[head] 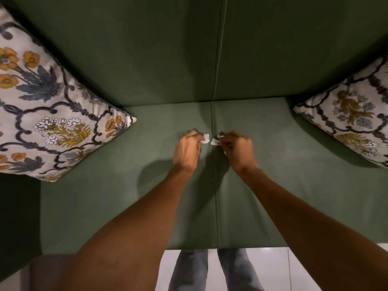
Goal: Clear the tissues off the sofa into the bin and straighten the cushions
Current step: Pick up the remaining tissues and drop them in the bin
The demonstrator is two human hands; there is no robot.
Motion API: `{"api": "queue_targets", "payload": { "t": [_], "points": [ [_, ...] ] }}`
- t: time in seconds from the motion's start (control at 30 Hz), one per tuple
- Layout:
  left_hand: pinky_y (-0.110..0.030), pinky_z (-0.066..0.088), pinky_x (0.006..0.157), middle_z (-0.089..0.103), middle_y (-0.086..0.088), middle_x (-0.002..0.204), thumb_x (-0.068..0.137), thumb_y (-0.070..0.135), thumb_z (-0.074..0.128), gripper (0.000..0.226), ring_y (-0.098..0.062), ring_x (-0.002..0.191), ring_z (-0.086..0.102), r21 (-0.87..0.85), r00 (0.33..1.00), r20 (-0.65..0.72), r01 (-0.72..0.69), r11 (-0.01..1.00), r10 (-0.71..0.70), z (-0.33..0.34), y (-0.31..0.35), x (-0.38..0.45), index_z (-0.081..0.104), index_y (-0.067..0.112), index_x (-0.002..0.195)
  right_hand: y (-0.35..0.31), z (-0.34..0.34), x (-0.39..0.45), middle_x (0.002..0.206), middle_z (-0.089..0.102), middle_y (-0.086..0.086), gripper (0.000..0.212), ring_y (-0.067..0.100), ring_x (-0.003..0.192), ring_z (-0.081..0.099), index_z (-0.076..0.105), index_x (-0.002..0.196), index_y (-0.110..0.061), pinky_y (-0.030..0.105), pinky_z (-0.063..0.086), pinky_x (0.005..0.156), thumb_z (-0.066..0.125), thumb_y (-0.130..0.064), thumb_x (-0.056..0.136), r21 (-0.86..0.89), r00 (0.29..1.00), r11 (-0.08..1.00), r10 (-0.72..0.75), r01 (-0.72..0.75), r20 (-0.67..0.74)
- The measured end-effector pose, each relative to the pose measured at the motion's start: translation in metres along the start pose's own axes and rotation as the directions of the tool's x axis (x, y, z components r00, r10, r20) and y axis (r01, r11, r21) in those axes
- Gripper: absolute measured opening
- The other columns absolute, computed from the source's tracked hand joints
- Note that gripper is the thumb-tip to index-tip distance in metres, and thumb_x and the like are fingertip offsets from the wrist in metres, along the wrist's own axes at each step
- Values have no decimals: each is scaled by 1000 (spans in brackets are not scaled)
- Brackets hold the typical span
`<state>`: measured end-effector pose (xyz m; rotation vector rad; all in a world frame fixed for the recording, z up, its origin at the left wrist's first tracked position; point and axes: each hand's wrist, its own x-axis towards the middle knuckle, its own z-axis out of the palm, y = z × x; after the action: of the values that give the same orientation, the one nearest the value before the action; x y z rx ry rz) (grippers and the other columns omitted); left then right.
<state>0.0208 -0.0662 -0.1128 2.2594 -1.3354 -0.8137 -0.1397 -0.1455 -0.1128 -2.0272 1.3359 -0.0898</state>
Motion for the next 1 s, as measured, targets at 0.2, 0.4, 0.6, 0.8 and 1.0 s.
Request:
{"api": "queue_targets", "payload": {
  "t": [0.2, 0.4, 0.6, 0.8, 1.0],
  "points": [
    [-34, 53, 89, 80, -6, 119, 90, 5, 73, 29, -33, 103, 76, -123, 975, -87, 193, 974, -204, -5, -18, -76, 79, 15, 117, -25, 18, -53, 93, 87, 3, 25, 16, 96, 81, 81, 124, -22, 39, 63, 94, 74, -21, 100, 218, 990, 967, 118, -132, 74],
    [-44, 57, 93, 81, -15, 112, 93, 12, 78, 18, -38, 108, 73, -274, 809, -177, 506, 818, -560, -12, -22, -156, 82, 13, 111, -51, 30, -108, 79, 85, -5, 11, -4, 84, 79, 84, 103, -23, 14, 57, 84, 73, -20, 102, 279, 989, 958, 22, -62, 145],
    [-45, 56, 101, 78, -16, 114, 95, 16, 79, 21, -34, 106, 74, -449, 586, -157, 674, 586, -795, -15, -55, -236, 80, 8, 113, -89, 59, -140, 92, 87, 2, 12, 16, 88, 84, 85, 105, -19, 38, 67, 86, 77, -26, 99, 230, 969, 973, -61, 5, 239],
    [-44, 60, 95, 76, -13, 109, 91, 12, 82, 10, -32, 102, 72, -591, 430, -192, 667, 453, -882, -26, -106, -320, 81, 13, 101, -140, 131, -197, 93, 85, -2, 8, 16, 86, 80, 85, 101, -30, 25, 57, 74, 82, -33, 94, 118, 938, 985, -158, 127, 310],
    [-34, 52, 92, 68, -20, 127, 90, 11, 80, 17, -38, 119, 63, -592, 274, -296, 699, 401, -915, -36, -174, -407, 77, 8, 107, -184, 218, -280, 103, 79, 11, 10, 28, 97, 74, 86, 102, -22, 19, 47, 84, 82, -27, 94, 156, 907, 979, -184, 133, 379]
  ]
}}
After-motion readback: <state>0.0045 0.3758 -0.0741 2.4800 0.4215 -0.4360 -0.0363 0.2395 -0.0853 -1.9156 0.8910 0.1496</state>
